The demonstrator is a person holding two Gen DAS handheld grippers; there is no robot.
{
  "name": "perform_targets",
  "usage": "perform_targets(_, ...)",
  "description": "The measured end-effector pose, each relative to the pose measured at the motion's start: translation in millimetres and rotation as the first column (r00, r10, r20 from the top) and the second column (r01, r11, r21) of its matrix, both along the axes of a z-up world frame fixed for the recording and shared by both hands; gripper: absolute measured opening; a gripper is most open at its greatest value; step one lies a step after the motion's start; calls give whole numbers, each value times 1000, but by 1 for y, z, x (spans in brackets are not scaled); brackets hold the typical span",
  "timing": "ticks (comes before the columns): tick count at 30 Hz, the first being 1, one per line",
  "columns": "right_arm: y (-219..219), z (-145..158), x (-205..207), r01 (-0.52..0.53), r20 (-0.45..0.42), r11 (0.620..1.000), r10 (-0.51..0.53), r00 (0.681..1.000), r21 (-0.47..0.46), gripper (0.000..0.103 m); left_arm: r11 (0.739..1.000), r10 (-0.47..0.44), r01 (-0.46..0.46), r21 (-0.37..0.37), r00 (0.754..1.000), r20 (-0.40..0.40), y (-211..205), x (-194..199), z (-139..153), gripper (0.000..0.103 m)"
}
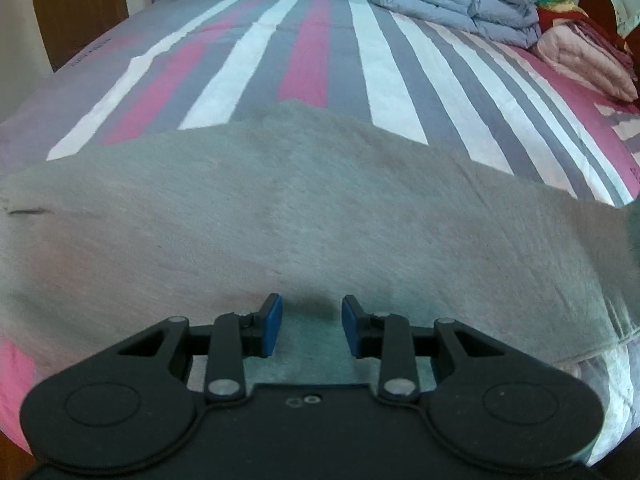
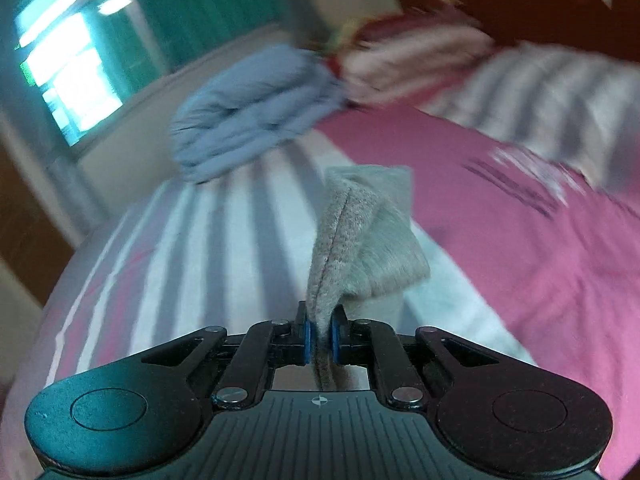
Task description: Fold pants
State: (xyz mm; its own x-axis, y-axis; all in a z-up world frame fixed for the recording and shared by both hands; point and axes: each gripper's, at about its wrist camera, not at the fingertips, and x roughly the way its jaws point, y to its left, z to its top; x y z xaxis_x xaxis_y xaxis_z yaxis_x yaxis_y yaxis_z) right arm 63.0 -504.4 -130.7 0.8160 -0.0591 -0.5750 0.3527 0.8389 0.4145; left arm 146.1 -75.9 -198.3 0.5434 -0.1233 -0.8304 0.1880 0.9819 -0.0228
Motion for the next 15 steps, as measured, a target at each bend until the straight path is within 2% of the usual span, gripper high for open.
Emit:
perform_targets(4,68,26,12,-156,67,981,164,984,-117,9,999,30,-30,-12,1000,11,17,5,5,23)
perform_targets(8,148,35,21,-342,85,913,367,926,-222,9,997,71,-71,-20,997,16,35,8,7,23)
perform_targets(11,204,18,26,-464,47,846,492,869,-261,9,994,104,-104,-21,994,16,48,9,7,23)
perform_targets(15,256,-32,38,-571,-62,797,571,819,-197,9,992,125,-125,-15,992,9,60,10,6,23)
